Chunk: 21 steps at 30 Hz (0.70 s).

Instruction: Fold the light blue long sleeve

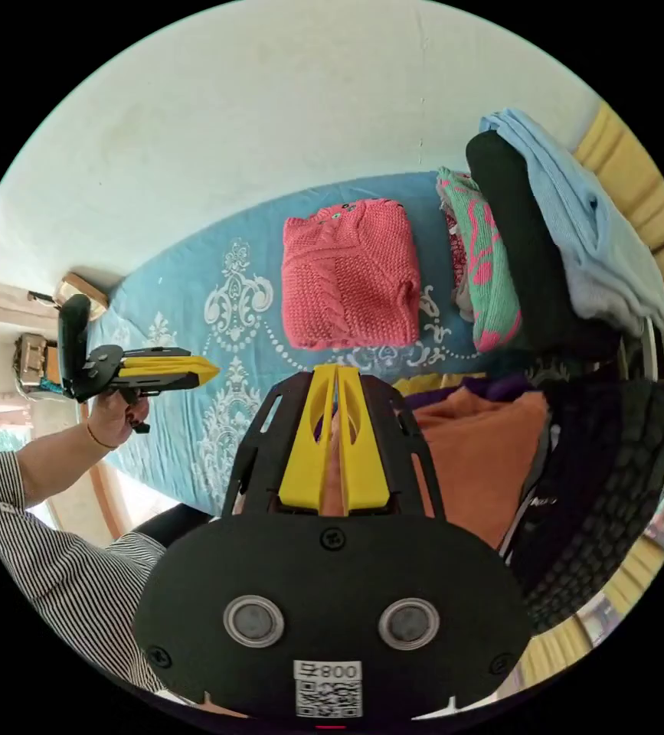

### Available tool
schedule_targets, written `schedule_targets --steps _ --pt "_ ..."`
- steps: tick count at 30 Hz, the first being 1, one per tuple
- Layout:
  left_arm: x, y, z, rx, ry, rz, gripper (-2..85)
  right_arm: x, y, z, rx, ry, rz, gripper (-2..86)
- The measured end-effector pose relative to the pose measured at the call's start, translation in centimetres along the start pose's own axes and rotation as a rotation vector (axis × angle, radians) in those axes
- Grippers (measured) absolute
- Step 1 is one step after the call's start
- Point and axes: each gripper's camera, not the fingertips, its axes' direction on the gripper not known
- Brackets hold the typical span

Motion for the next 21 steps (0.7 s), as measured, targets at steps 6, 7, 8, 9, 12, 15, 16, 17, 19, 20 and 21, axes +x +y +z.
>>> schedule_targets --steps 6,7,8,9,12,15,16,17,19,20,21 --pt "2.7 8.5 -4.5 -0.107 0.104 0.056 0.2 -1.9 11.8 -3.6 0.015 -0.114 0.131 0.1" --pt "3.2 9.8 -5.4 -0.120 0.117 0.074 0.2 -2.2 13.7 -4.1 0.018 -0.146 0.166 0.1" --pt "3.5 10.3 -5.9 -0.122 0.123 0.081 0.2 -2.3 14.5 -4.4 0.020 -0.166 0.183 0.1" --pt "3.9 11.4 -6.8 -0.120 0.134 0.097 0.2 -2.6 16.0 -4.9 0.030 -0.202 0.209 0.1" --pt "4.8 13.3 -9.2 -0.103 0.148 0.133 0.2 -3.2 18.8 -6.1 0.030 -0.233 0.239 0.2" --pt "5.4 14.6 -11.6 -0.078 0.156 0.175 0.4 -2.9 20.6 -8.1 0.068 -0.253 0.253 0.5" --pt "5.5 15.1 -12.6 -0.063 0.151 0.180 0.5 -2.4 21.2 -9.1 0.101 -0.261 0.264 0.8" --pt "5.5 15.4 -13.0 -0.056 0.150 0.181 0.6 -2.1 21.4 -9.6 0.121 -0.266 0.269 0.9" --pt "5.0 16.3 -14.3 -0.039 0.148 0.162 0.9 -0.4 21.8 -11.6 0.194 -0.288 0.285 2.0" --pt "4.8 16.5 -14.6 -0.035 0.149 0.152 0.9 0.2 21.8 -12.0 0.209 -0.293 0.289 2.5" --pt "4.3 16.9 -14.9 -0.035 0.149 0.128 1.0 1.3 21.7 -12.9 0.240 -0.299 0.294 3.4"
